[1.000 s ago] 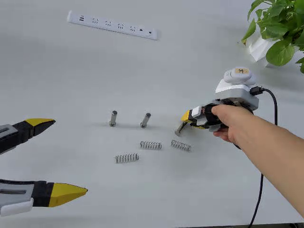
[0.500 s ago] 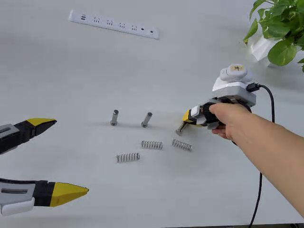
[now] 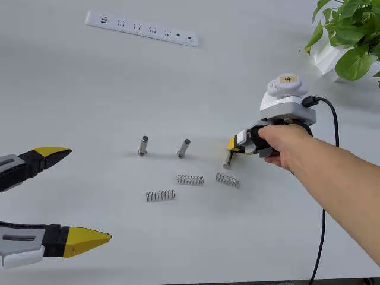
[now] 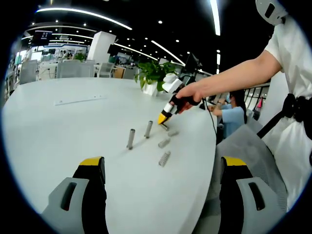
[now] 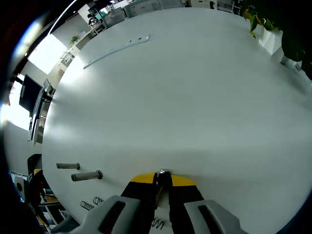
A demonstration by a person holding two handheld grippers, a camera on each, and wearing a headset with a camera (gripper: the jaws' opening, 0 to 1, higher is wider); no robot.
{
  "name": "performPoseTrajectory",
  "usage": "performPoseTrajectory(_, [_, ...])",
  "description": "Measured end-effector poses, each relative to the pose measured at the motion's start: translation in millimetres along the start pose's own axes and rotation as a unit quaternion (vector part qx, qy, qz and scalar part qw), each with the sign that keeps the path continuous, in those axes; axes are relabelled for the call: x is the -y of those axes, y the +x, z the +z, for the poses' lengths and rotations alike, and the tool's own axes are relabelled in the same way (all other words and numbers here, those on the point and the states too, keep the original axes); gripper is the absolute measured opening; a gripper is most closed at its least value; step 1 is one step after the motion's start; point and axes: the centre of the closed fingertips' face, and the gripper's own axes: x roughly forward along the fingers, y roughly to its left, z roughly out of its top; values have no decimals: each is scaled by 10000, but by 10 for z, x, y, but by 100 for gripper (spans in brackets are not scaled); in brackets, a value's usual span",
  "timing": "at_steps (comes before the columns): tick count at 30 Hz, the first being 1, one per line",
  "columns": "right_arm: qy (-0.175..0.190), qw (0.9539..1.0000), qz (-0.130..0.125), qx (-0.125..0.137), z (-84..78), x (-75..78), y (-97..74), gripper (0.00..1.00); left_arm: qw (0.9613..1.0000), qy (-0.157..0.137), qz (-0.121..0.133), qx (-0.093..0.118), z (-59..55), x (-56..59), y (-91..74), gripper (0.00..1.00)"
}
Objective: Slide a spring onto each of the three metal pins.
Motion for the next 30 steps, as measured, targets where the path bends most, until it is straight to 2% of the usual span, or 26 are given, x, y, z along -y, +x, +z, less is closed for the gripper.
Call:
performPoseTrajectory(4, [-283, 9994, -170, -115, -21, 3, 0, 6, 10000, -2, -1, -3, -1, 4, -3, 97])
performPoseTrajectory(6, [-285, 9994, -176, -119, 14, 80, 1, 6, 10000, -5, -5, -7, -3, 9, -1, 97])
performPoseTrajectory(20, [-474, 9987, -172, -10, -58, 0, -27, 4, 10000, -14, -24, 4, 1, 32, 11, 97])
performPoseTrajectory(30, [-613, 9980, -110, 103, -18, 31, -23, 4, 10000, -3, -41, -21, -7, 33, 29, 97])
